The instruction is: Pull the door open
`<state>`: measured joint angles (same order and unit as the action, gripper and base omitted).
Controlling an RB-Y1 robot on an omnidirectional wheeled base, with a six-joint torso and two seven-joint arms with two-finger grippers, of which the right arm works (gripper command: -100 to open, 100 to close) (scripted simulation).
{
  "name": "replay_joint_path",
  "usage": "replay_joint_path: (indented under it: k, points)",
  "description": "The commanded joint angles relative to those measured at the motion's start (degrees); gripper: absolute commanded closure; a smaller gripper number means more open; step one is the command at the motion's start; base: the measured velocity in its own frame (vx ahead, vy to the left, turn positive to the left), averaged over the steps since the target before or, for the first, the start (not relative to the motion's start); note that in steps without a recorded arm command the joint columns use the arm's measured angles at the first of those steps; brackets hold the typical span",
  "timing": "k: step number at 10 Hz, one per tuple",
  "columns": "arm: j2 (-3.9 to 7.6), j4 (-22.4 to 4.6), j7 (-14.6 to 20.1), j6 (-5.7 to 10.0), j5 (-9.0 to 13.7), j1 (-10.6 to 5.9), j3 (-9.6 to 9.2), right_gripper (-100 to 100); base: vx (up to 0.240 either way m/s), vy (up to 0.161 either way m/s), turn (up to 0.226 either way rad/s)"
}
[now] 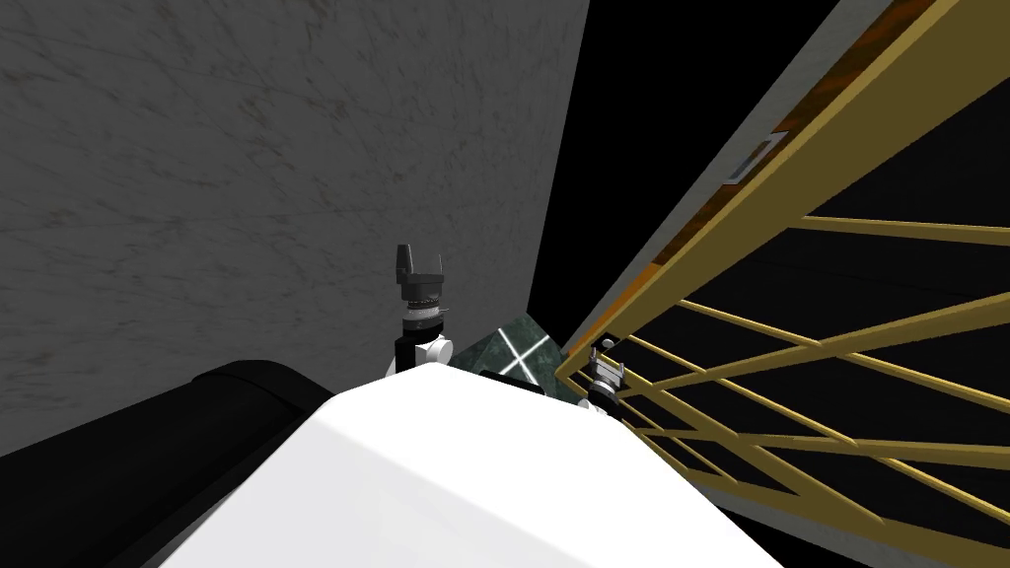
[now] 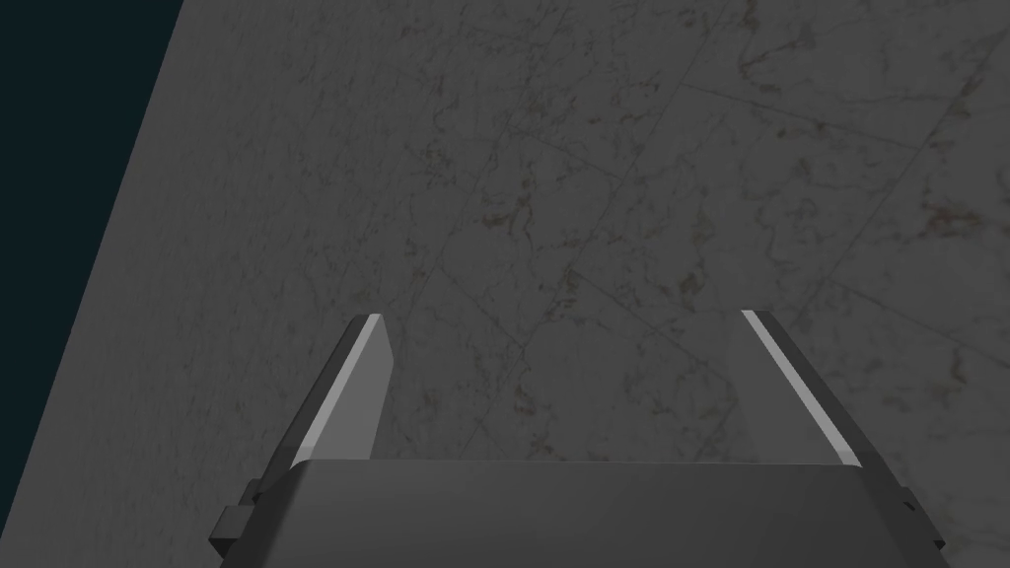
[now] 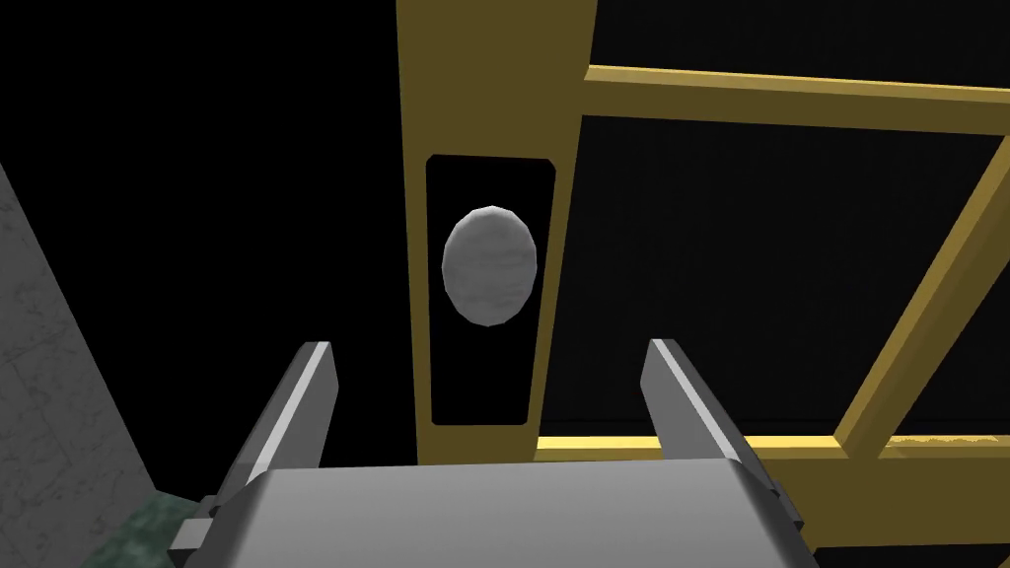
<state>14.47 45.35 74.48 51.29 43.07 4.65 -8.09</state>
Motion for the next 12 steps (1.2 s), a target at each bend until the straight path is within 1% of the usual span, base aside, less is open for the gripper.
replay_joint_path:
  k: [1, 2, 4, 5, 6, 11, 12]
  points:
    - [1.45, -0.4, 1.9, 0.55, 0.3, 0.79, 0.19, -100, 0.219, -0.025, 0.085]
    - [1.95, -0.6, 2.5, 0.71, 0.3, 1.0, 0.24, -100, 0.179, -0.011, 0.051]
    - [3.85, -1.4, 4.8, 1.29, 0.6, 1.78, 0.42, -100, 0.173, -0.012, 0.06]
    - [3.27, -1.3, 4.1, 1.16, 0.5, 1.45, 0.35, -100, 0.093, -0.015, 0.016]
    - [3.27, -1.3, 4.1, 1.16, 0.5, 1.45, 0.35, 100, -0.017, 0.003, -0.011]
    - [3.27, -1.3, 4.1, 1.16, 0.5, 1.45, 0.35, 100, -0.016, 0.001, 0.0]
    - [3.87, -0.8, 5.0, 1.06, 0.0, 1.87, -0.85, 100, -0.127, -0.012, 0.084]
